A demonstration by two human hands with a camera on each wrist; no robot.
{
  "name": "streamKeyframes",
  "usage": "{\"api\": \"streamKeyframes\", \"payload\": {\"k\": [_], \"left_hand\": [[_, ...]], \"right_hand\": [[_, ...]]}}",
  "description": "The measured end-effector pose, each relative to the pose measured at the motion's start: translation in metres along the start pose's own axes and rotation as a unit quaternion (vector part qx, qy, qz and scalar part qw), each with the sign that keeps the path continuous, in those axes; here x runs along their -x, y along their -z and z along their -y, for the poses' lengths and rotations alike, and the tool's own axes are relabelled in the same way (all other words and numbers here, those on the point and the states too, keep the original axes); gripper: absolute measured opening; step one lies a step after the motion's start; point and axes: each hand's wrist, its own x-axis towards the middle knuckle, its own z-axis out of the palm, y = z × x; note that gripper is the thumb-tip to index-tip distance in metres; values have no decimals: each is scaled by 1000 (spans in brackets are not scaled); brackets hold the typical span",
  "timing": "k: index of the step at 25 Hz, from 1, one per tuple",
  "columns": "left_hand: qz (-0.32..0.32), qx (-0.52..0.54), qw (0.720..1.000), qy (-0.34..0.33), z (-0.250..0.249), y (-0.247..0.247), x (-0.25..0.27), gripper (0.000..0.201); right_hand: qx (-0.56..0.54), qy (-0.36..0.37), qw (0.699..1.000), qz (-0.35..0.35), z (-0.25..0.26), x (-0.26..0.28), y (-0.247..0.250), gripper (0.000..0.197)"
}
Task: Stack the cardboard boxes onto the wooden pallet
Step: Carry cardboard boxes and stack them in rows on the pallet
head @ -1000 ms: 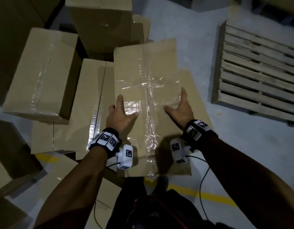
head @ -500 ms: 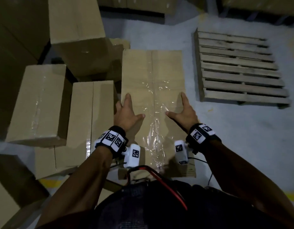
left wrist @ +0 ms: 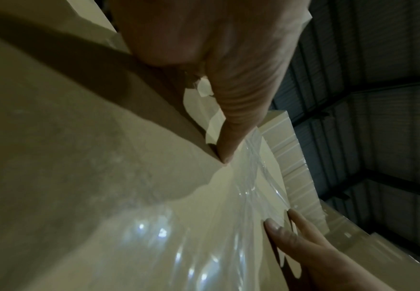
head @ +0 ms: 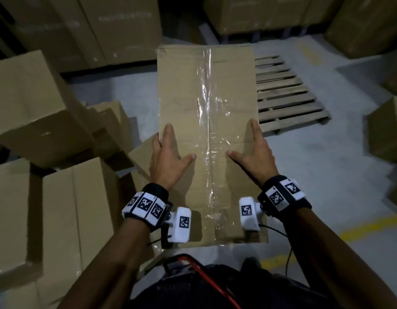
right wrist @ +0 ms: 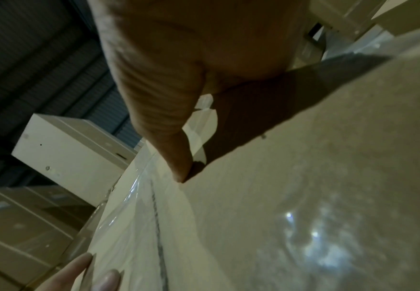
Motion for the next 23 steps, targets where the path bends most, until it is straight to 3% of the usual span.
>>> {"api": "streamKeyframes", "payload": {"k": [8, 14, 19, 23], "left_hand": [[-1, 15, 999, -29, -139, -161, 14, 102], [22, 18, 998, -58, -235, -255, 3, 99], [48, 36, 994, -87, -286, -331, -46, 97], [73, 60, 990, -102, -327, -406, -111, 96]], "right_hand": [[-21, 8, 1000, -22, -116, -51, 166, 107], [-18, -5, 998, -52, -173, -94, 276, 107], [-20, -26, 997, -76, -216, -147, 330, 110], [-13, -49, 994, -98, -255, -223, 368, 112]]}}
